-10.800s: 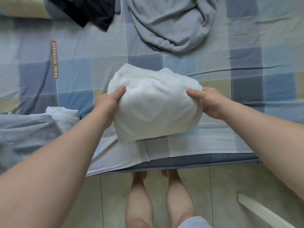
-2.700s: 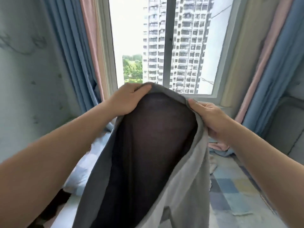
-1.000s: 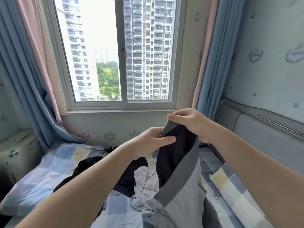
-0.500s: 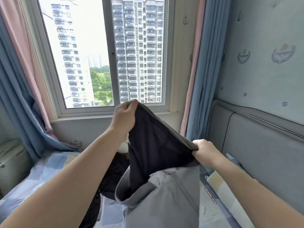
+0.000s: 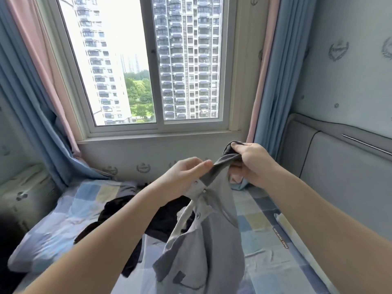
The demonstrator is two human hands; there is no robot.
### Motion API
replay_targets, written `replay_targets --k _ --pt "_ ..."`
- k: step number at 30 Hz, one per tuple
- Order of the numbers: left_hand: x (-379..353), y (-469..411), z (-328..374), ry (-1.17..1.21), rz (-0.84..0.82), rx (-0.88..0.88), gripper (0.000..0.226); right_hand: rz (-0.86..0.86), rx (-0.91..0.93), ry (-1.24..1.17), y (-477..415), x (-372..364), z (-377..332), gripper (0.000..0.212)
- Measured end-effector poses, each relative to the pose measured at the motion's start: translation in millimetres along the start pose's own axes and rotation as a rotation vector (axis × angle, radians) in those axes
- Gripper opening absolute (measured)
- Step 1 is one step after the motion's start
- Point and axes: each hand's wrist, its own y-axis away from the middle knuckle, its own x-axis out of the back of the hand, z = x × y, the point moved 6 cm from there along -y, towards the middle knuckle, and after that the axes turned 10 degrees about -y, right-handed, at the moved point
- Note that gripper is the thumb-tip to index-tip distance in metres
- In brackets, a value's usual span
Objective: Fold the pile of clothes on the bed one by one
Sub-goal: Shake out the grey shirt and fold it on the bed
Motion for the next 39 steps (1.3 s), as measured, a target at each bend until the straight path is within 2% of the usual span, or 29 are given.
replay_targets --k 1,3,5,7,10,13,15,17,19,21,23,27,28,31,34,36,39 --pt "-9.0 5.0 -4.1 -0.052 -0.055 0.004 0.046 0.025 -0.009 -0.033 -0.9 -1.6 1.1 0.021" --pt "-17.4 4.8 -23.2 -0.18 -0.047 0.05 0.028 0.053 -0.024 -0.08 -4.4 -3.9 4.6 0.022" --pt "-17.3 3.5 -35.4 -0.203 -0.008 0.071 0.03 0.059 -0.024 -0.11 -10.0 -3.8 7.2 0.021" --pt "-11.2 4.3 -40.7 -0.077 0.052 0.092 0.038 0.064 -0.033 -0.166 -17.3 0.2 12.3 0.019" --pt "-4.1 4.4 -47.3 0.16 0.163 0.151 0.027 0.024 -0.047 -0.245 -27.3 4.9 28.9 0.018" --pt "-4.0 3.3 -46.7 0.311 0.215 0.137 0.033 -0.095 0.012 -0.188 -24.0 7.3 53.5 0.025" --pt "-4.6 4.1 -44.3 0.399 0.231 0.131 0.023 -0.221 0.051 -0.03 -10.8 6.9 75.5 0.041" --pt "-6.7 4.9 -43.6 0.466 0.215 0.133 0.021 -0.378 0.002 0.096 5.0 1.9 106.2 0.054" --pt "-10.9 6.5 -46.8 0.528 0.186 0.15 0.019 -0.48 -0.077 0.204 20.2 -1.0 142.8 0.042" --pt "-11.1 11.1 -55.7 0.58 0.202 0.198 0.019 -0.437 -0.066 0.323 30.9 3.9 167.0 0.02" --pt "-10.9 17.3 -63.8 0.671 0.204 0.235 0.022 -0.361 -0.034 0.328 36.4 12.3 179.1 0.018" --pt "-29.4 39.7 -86.5 0.844 -0.016 0.327 0.073 -0.266 -0.066 0.237 46.4 21.2 183.4 0.018" --pt "-36.9 45.6 -89.5 0.852 -0.074 0.301 0.076 -0.248 -0.066 0.229 47.6 23.6 183.2 0.018" --pt "-59.6 55.8 -102.2 0.668 -0.12 0.187 0.049 -0.25 -0.067 0.209 52.9 28.2 182.9 0.018" --pt "-67.7 59.9 -117.7 0.602 0.064 0.251 0.034 -0.239 -0.08 0.218 58.0 35.5 186.9 0.02" --pt "-69.9 62.7 -122.9 0.608 0.135 0.311 0.031 -0.25 -0.089 0.249 62.0 40.9 192.6 0.023" --pt "-72.4 66.2 -126.5 0.565 0.205 0.367 0.039 -0.276 -0.112 0.285 66.9 50.3 208.7 0.022"
